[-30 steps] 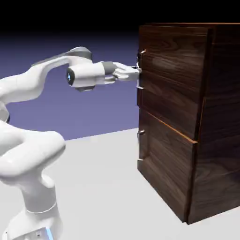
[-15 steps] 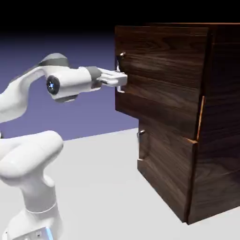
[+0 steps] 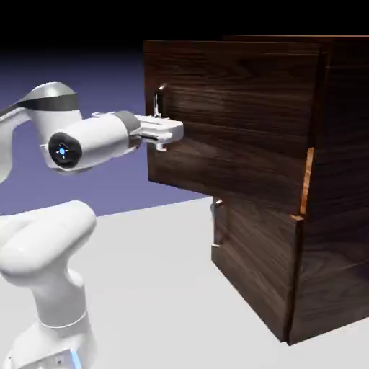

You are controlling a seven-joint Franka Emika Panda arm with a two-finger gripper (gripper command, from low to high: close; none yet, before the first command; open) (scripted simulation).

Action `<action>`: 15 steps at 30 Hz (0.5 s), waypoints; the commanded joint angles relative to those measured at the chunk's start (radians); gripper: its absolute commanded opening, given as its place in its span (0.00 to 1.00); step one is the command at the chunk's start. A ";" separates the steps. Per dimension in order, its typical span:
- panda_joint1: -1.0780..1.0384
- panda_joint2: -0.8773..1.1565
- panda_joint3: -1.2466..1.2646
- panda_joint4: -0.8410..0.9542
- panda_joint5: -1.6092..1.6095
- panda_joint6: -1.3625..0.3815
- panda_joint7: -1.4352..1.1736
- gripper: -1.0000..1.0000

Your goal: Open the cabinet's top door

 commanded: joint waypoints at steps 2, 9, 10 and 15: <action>-0.072 -0.012 -0.005 -0.004 0.016 -0.078 0.006 0.00; -0.196 0.097 -0.165 0.018 -0.104 -0.291 -0.080 0.00; -0.197 0.130 -0.202 0.027 -0.140 -0.315 -0.103 0.00; -0.178 0.311 -0.366 0.093 -0.317 -0.421 -0.220 0.00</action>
